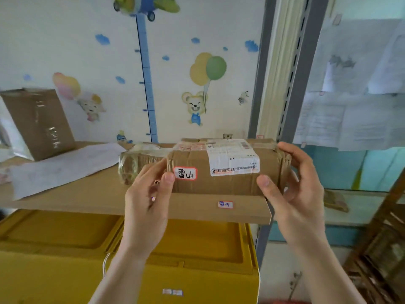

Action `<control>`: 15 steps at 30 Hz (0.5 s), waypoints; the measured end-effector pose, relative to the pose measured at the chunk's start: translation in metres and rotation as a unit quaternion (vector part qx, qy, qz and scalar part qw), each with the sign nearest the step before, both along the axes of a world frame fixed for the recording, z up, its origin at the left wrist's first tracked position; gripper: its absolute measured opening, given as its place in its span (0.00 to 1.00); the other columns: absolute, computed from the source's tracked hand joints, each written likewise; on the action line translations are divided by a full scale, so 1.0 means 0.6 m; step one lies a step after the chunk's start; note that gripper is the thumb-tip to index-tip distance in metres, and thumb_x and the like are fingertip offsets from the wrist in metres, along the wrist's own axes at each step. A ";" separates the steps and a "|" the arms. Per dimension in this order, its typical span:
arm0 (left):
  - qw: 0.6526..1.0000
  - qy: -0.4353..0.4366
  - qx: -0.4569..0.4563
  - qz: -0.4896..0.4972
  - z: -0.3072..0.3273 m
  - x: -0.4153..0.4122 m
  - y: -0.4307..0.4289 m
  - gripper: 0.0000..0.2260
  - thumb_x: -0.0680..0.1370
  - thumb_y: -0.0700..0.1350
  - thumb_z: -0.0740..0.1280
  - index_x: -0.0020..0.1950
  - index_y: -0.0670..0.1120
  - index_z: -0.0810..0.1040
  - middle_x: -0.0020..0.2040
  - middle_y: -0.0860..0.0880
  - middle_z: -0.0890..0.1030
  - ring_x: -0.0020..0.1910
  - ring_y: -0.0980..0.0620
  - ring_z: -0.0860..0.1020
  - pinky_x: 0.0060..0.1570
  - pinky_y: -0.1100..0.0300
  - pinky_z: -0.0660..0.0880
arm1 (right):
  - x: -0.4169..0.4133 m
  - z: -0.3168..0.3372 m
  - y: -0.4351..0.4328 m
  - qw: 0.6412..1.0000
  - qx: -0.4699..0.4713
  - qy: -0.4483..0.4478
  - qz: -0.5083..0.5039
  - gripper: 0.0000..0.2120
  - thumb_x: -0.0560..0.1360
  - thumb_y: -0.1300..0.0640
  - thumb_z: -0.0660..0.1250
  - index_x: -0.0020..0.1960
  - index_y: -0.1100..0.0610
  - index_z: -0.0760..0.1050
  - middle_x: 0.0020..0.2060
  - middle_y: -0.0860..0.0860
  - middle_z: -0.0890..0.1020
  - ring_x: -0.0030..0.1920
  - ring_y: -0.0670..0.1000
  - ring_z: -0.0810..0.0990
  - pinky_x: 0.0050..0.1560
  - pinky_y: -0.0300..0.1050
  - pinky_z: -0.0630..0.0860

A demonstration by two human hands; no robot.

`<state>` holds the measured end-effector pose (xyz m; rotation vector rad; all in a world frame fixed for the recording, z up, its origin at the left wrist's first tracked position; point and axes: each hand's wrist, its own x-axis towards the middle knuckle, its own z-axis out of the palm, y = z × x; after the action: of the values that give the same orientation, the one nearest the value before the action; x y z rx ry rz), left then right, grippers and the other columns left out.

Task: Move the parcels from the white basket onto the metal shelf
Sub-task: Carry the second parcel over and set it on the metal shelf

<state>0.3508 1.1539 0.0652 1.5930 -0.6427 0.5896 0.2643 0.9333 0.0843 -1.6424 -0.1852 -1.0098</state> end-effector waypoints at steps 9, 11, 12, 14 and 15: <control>0.955 0.009 0.293 0.044 0.106 0.113 0.002 0.28 0.84 0.43 0.64 0.81 0.57 0.59 0.61 0.56 0.82 0.51 0.45 0.83 0.51 0.53 0.72 | 0.049 0.066 0.046 0.927 -0.238 -0.011 -0.289 0.23 0.74 0.65 0.74 0.67 0.56 0.75 0.67 0.61 0.71 0.62 0.47 0.71 0.56 0.20 0.69; 0.936 -0.002 0.349 0.053 0.105 0.135 -0.006 0.24 0.84 0.41 0.64 0.79 0.57 0.66 0.65 0.52 0.84 0.61 0.43 0.83 0.50 0.56 0.71 | 0.057 0.067 0.059 0.919 -0.251 0.017 -0.305 0.24 0.75 0.66 0.72 0.68 0.52 0.73 0.70 0.59 0.70 0.66 0.54 0.74 0.56 0.25 0.66; 0.934 -0.002 0.354 0.046 0.103 0.143 -0.008 0.23 0.84 0.42 0.64 0.78 0.57 0.68 0.67 0.51 0.84 0.63 0.44 0.82 0.50 0.57 0.70 | 0.060 0.072 0.064 0.913 -0.259 0.032 -0.313 0.25 0.76 0.67 0.70 0.69 0.51 0.72 0.71 0.59 0.70 0.68 0.56 0.73 0.58 0.32 0.66; 0.929 0.004 0.370 0.014 0.095 0.156 -0.009 0.22 0.84 0.44 0.63 0.78 0.56 0.68 0.67 0.51 0.84 0.63 0.45 0.83 0.53 0.55 0.74 | 0.066 0.083 0.075 0.899 -0.281 0.057 -0.333 0.26 0.77 0.68 0.67 0.71 0.50 0.71 0.73 0.57 0.69 0.71 0.57 0.71 0.60 0.39 0.63; 0.920 -0.003 0.392 0.000 0.089 0.161 -0.010 0.23 0.84 0.47 0.64 0.79 0.55 0.67 0.67 0.50 0.84 0.62 0.45 0.84 0.57 0.52 0.76 | 0.070 0.089 0.080 0.891 -0.294 0.061 -0.342 0.26 0.77 0.69 0.65 0.72 0.51 0.71 0.74 0.56 0.69 0.72 0.57 0.70 0.61 0.39 0.62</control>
<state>0.4472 1.1480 0.1187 2.3336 -0.9562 0.3410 0.3063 0.9812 0.1374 -2.4090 0.2210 -1.4597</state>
